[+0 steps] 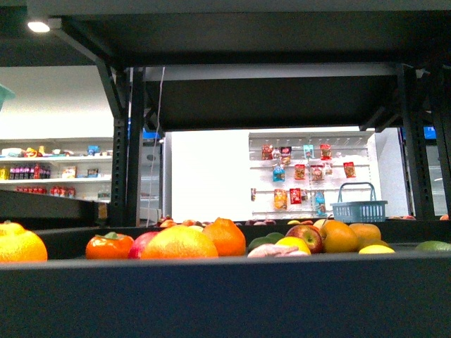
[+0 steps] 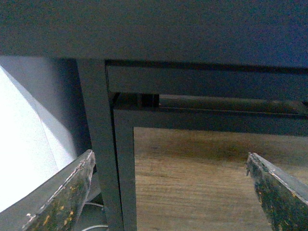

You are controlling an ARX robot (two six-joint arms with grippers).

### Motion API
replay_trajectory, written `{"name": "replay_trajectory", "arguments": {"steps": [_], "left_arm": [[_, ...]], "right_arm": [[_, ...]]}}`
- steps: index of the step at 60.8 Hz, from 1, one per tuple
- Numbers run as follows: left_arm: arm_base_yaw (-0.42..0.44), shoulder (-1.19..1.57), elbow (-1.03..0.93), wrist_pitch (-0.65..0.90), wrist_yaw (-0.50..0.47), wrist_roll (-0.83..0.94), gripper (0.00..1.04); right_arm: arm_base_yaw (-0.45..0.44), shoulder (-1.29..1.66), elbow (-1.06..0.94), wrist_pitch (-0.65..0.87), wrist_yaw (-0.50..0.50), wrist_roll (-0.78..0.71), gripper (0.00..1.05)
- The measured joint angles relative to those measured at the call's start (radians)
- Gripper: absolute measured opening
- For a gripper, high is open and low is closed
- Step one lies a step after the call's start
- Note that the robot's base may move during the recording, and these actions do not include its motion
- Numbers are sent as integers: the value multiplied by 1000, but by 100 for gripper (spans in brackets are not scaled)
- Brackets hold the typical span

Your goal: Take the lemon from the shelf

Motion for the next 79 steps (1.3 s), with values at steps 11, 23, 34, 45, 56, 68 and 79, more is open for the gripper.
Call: {"name": "replay_trajectory", "arguments": {"steps": [11,23,34,45,56,68,79], "left_arm": [[0,0,0,0,0,-1,97],[0,0,0,0,0,0,97],[0,0,0,0,-1,0,97],[0,0,0,0,0,0,97],[0,0,0,0,0,0,97],[0,0,0,0,0,0,97],[0,0,0,0,0,0,97]], "right_arm": [[0,0,0,0,0,0,97],[0,0,0,0,0,0,97],[0,0,0,0,0,0,97],[0,0,0,0,0,0,97],[0,0,0,0,0,0,97],[0,0,0,0,0,0,97],[0,0,0,0,0,0,97]]}}
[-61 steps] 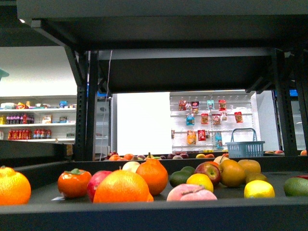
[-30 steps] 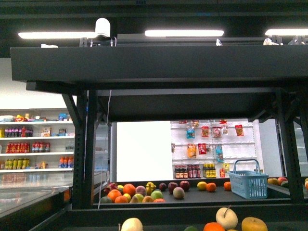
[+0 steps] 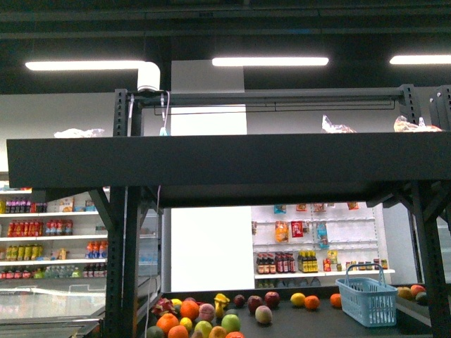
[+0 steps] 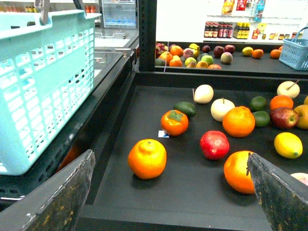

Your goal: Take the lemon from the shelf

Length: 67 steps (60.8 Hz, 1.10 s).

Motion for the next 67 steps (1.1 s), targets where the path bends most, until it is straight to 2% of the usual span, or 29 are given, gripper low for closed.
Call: {"name": "replay_trajectory", "arguments": {"steps": [54,59,62,67], "left_arm": [[0,1,0,-1,-1,-1,97],[-5,79,42,-121,-25,-181,97],[34,154,64,-126,46,-332,97],[134,266,127,-81,177,-487,97]], "right_arm": [[0,0,0,0,0,0,97],[0,0,0,0,0,0,97],[0,0,0,0,-2,0,97],[0,0,0,0,-2,0,97]]}}
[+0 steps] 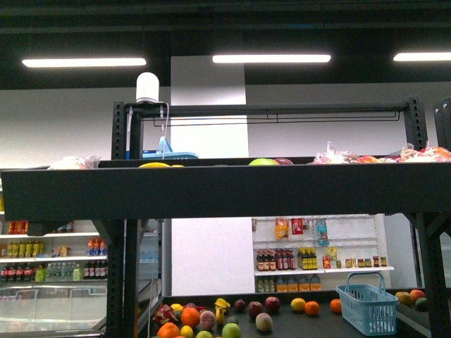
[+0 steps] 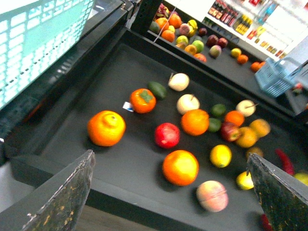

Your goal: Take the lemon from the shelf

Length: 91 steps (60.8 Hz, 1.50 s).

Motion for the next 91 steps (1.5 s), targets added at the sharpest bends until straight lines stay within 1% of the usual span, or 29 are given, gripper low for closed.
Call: {"name": "replay_trajectory", "arguments": {"steps": [5,7,9,10,15,22,24,33,43,58,91], "left_arm": [[158,185,105,113,180,-138,97],[196,238,134,142,223,-167,97],[282,370,204,208,291,-225,97],[307,412,228,238,315,-246,97],[386,607,346,326,354,-351,97],[424,819,494,403,375,-489,97],[435,900,558,418,374,-555,97],[457,1122,742,420,379,-743,97],[477,1327,944,397,381,-863,97],[475,1502,1159,368,374,-895,97],[405,1722,1449,317,321,-875,97]], "right_arm": [[0,0,0,0,0,0,97],[0,0,0,0,0,0,97],[0,0,0,0,0,0,97],[0,0,0,0,0,0,97],[0,0,0,0,0,0,97],[0,0,0,0,0,0,97],[0,0,0,0,0,0,97],[0,0,0,0,0,0,97],[0,0,0,0,0,0,97],[0,0,0,0,0,0,97],[0,0,0,0,0,0,97]]}}
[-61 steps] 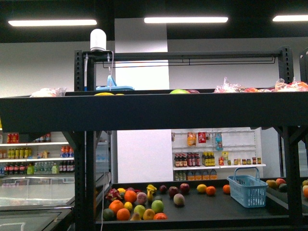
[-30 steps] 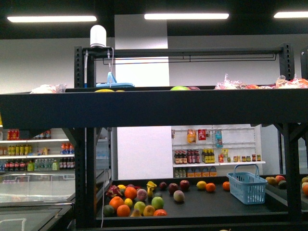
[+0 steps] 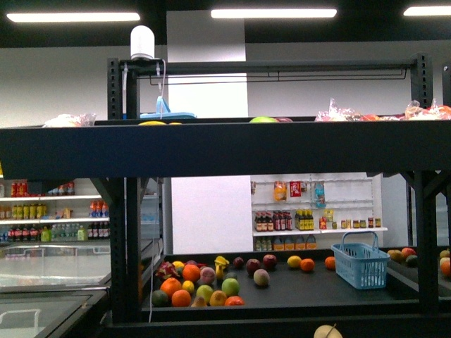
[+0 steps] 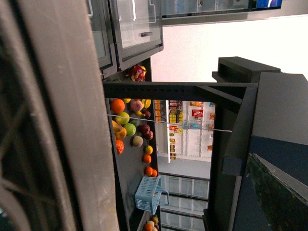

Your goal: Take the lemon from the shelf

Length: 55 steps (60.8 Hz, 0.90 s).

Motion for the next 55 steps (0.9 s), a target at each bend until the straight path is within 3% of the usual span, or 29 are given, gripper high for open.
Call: {"name": "replay_trajectory", "arguments": {"steps": [6,8,14,28,36,55], "left_arm": [[-10,9,9,-7,-1,16,97],[-11,9,11,-18,-5,25,92],[-12,10,10,-32,-11,47,70],[-18,-15,-23,-81,-28,131,30],[-48,-75,-83,-119,-5,182,15],[-192,-343,-230,-171,95,452,13]], "right_arm": [[0,0,0,0,0,0,97],[0,0,0,0,0,0,97],[0,0,0,0,0,0,97],[0,0,0,0,0,0,97],[0,0,0,0,0,0,97],[0,0,0,0,0,0,97]]}}
